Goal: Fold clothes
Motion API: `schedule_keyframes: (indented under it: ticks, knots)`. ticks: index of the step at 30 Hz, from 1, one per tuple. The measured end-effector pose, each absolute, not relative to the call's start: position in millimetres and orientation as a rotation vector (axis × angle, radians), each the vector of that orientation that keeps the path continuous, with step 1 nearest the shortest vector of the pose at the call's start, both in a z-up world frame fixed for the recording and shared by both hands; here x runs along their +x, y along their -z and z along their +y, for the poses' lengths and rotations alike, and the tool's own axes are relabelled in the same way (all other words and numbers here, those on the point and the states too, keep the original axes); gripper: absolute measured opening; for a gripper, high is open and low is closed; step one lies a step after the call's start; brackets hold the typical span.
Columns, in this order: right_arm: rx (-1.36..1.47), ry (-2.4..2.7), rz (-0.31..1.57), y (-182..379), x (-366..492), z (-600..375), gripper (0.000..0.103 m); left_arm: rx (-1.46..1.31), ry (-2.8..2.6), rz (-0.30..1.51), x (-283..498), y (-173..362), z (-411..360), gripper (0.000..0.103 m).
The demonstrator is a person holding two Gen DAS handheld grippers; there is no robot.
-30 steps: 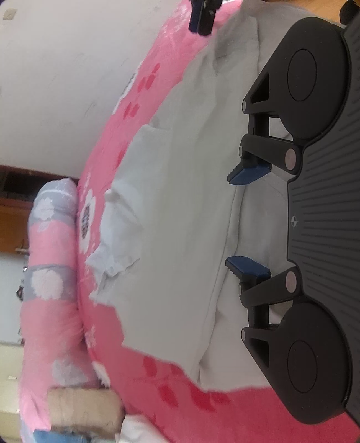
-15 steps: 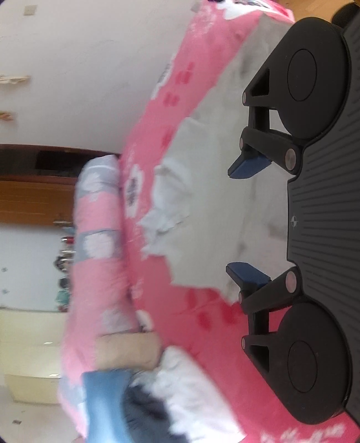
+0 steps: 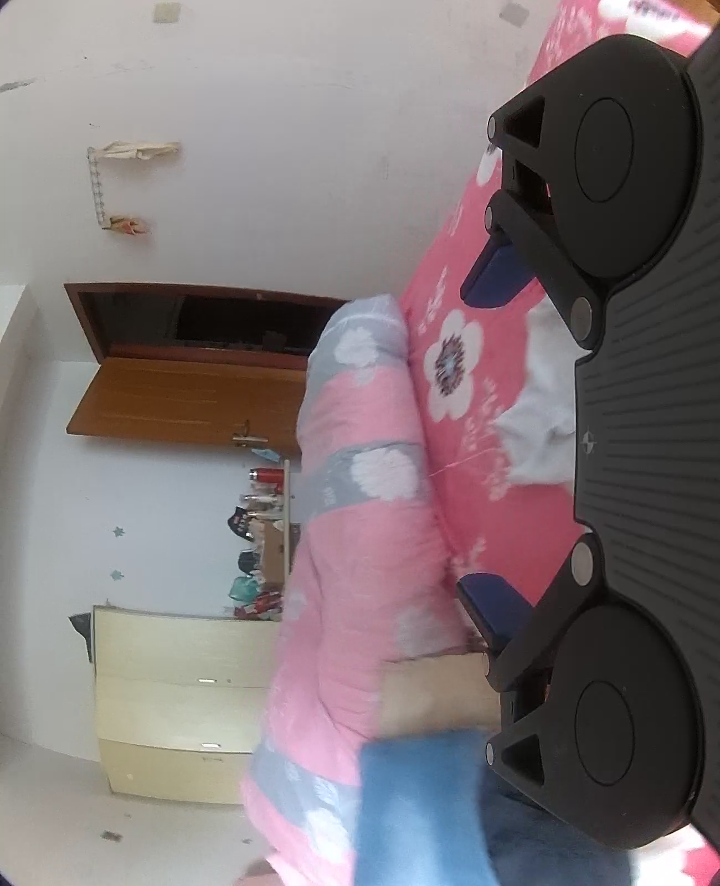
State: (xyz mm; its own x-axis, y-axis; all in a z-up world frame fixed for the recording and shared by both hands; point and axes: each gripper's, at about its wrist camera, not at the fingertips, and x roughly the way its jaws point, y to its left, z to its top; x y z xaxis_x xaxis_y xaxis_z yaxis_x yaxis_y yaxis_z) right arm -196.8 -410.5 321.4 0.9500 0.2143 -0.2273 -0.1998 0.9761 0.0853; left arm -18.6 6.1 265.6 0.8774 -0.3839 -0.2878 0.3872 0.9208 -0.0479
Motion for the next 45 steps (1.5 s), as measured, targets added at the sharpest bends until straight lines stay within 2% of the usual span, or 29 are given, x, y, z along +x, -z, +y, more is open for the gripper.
schedule_keyframes:
  ticks: [1, 4, 6, 10, 16, 19, 21, 23, 27, 29, 30, 32, 33, 34, 36, 41, 45]
  knots:
    - [0.065, -0.230, 0.258, -323.3, -169.9, -407.9, 0.068, 0.002, 0.397, 0.323, 5.1, -258.8, 0.7, 0.103]
    - [0.074, -0.306, 0.353, -312.5, -62.8, -393.5, 0.072, -0.044, 0.371, 0.419, 83.7, -229.2, -14.4, 0.103]
    - [0.088, -0.337, 0.426, -290.9, 8.3, -380.6, 0.072, -0.077, 0.342, 0.490, 136.8, -200.8, -25.3, 0.103]
    - [0.131, -0.339, 0.575, -211.6, 138.8, -352.7, 0.070, -0.152, 0.309, 0.671, 231.9, -132.8, -41.6, 0.093]
    - [0.258, -0.278, 0.767, -90.7, 253.5, -333.0, 0.063, -0.268, 0.295, 0.784, 296.4, -63.8, -47.1, 0.086]
    - [0.307, -0.254, 0.786, -60.3, 274.7, -332.4, 0.063, -0.271, 0.307, 0.788, 310.2, -45.9, -55.1, 0.085]
    - [0.361, -0.261, 0.806, -45.0, 285.4, -331.4, 0.062, -0.298, 0.310, 0.807, 317.2, -39.6, -53.7, 0.078]
    - [0.411, -0.270, 0.822, -34.0, 294.4, -330.9, 0.059, -0.329, 0.316, 0.821, 323.4, -33.7, -51.8, 0.065]
    - [0.443, -0.278, 0.815, -21.8, 304.4, -323.9, 0.058, -0.352, 0.329, 0.817, 330.8, -26.0, -52.2, 0.053]
    - [0.447, -0.291, 0.805, -18.6, 306.5, -320.1, 0.056, -0.336, 0.334, 0.809, 332.7, -24.6, -53.7, 0.034]
    - [0.439, -0.285, 0.806, -16.4, 308.6, -317.7, 0.049, -0.338, 0.335, 0.807, 333.2, -23.9, -54.4, 0.030]
    - [0.436, -0.285, 0.804, -12.2, 311.3, -315.3, 0.033, -0.334, 0.349, 0.795, 332.2, -23.6, -56.5, 0.014]
    - [0.444, -0.292, 0.808, -9.9, 311.4, -315.5, 0.019, -0.323, 0.362, 0.783, 330.6, -24.1, -58.4, 0.007]
    - [0.449, -0.298, 0.810, -7.9, 311.3, -315.9, 0.010, -0.306, 0.373, 0.762, 327.4, -26.3, -60.4, 0.005]
    - [0.428, -0.311, 0.781, -10.5, 305.1, -317.1, 0.004, -0.278, 0.397, 0.709, 319.2, -33.0, -63.5, 0.003]
    - [0.305, -0.351, 0.701, -38.8, 275.1, -319.0, 0.003, -0.180, 0.485, 0.541, 284.1, -61.6, -68.5, 0.003]
    - [0.078, -0.435, 0.615, -66.6, 228.1, -309.3, 0.003, -0.095, 0.577, 0.466, 239.5, -79.9, -67.8, 0.003]
